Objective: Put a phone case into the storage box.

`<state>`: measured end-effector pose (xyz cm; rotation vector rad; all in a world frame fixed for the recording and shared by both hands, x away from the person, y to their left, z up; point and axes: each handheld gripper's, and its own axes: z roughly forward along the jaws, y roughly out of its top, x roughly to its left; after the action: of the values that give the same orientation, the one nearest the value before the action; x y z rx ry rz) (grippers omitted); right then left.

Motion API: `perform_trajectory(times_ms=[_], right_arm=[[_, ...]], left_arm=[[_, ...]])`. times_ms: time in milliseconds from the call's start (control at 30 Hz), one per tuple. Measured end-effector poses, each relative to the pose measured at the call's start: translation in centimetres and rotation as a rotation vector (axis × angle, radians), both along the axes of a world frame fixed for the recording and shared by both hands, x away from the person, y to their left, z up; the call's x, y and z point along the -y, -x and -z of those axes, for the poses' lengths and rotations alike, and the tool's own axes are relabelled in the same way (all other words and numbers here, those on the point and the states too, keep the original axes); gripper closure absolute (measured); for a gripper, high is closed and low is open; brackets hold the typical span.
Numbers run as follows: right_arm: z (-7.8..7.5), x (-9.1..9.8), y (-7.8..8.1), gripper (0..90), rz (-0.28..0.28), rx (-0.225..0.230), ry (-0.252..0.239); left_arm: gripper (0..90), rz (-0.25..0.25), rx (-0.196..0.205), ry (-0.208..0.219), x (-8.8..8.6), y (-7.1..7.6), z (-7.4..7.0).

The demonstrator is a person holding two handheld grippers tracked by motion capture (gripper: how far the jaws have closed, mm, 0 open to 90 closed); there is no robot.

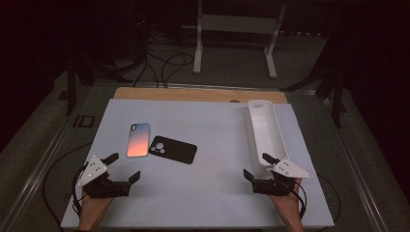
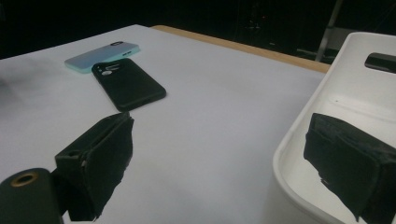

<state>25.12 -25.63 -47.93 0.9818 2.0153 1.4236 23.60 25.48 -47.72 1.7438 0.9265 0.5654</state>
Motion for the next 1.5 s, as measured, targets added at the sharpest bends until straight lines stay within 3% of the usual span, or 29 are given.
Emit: perform_trajectory(times_ms=[567, 833, 1033, 1267, 1500], right_arm=[[0.1, -0.1, 0.1, 8.0, -0.002, -0.001, 0.002], [0.2, -0.2, 0.0, 8.0, 0.000, -0.005, -0.001], [0.2, -0.1, 0.0, 8.0, 0.003, -0.005, -0.004], [0.3, -0.2, 0.0, 8.0, 0.003, -0.009, 0.002], [0.3, -0.2, 0.0, 8.0, 0.005, -0.009, 0.001]], left_arm=[[0.0, -0.013, -0.015, -0.012, 0.3, -0.1, 0.0], [0.1, -0.028, -0.033, 0.014, 0.4, -1.0, -0.6], [4.7, -0.044, -0.048, -0.039, 0.6, -2.7, -1.9], [18.3, -0.074, -0.067, -0.068, 1.0, -4.7, -2.5], [45.4, -0.045, -0.110, -0.067, 1.5, -6.9, -2.4]])
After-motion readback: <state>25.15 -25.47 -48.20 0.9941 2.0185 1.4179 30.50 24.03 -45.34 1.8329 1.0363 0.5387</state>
